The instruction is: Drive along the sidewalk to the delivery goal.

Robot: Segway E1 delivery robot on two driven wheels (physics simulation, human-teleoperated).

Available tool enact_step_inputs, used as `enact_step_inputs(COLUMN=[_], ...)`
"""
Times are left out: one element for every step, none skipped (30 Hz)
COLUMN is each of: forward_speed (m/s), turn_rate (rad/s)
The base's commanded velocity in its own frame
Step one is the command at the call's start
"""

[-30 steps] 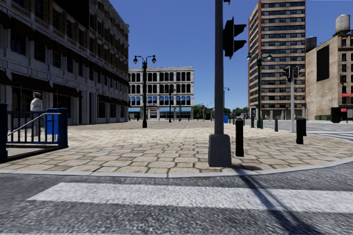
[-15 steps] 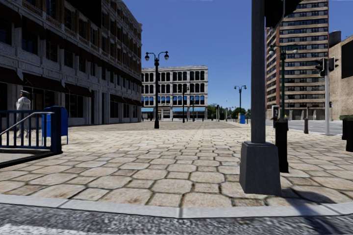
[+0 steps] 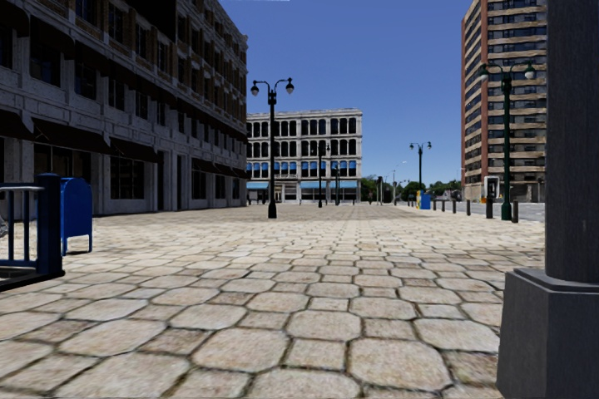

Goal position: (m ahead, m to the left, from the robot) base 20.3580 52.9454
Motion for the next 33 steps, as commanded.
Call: enact_step_inputs(forward_speed=[1.56,1.53,1.51,1.5,1.5,1.49,1.49,1.49,1.49,1.49,1.49,1.49,1.49,1.49,1.49,1.49,1.49,1.49,1.49,1.49,1.49,1.49,1.49,1.49,1.49,1.49,1.49,1.49,1.49,1.49,1.49,1.49,1.49], turn_rate=[0.0,0.0,0.0,0.0,0.0,0.0,0.0,0.0,0.0,0.0,0.0,0.0,0.0,0.0,0.0,0.0,0.0,0.0,0.0,0.0,0.0,0.0,0.0,0.0,0.0,0.0,0.0,0.0,0.0,0.0,0.0,0.0,0.0])
